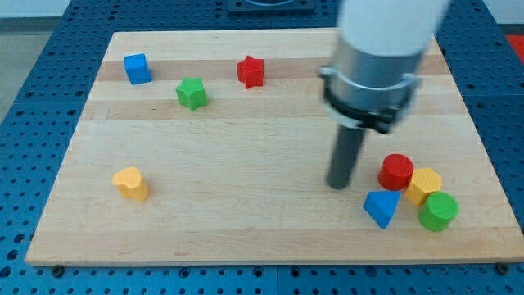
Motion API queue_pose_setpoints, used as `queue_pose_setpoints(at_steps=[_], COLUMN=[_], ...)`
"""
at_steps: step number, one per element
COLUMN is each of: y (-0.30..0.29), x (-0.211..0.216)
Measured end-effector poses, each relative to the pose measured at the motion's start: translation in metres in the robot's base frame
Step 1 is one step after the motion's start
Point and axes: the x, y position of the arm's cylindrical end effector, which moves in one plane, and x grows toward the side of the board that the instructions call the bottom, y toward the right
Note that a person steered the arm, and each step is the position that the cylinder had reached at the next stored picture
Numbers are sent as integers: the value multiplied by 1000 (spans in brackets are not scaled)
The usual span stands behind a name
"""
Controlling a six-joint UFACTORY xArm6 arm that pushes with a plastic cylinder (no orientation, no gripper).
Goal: Move your arm closer to the blue cube
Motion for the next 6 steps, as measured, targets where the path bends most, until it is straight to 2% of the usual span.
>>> queue_pose_setpoints(at_steps=[2,3,4,5,6], y=[-155,-186,-187,-192,-192], x=[-11,-13,-17,-63,-66])
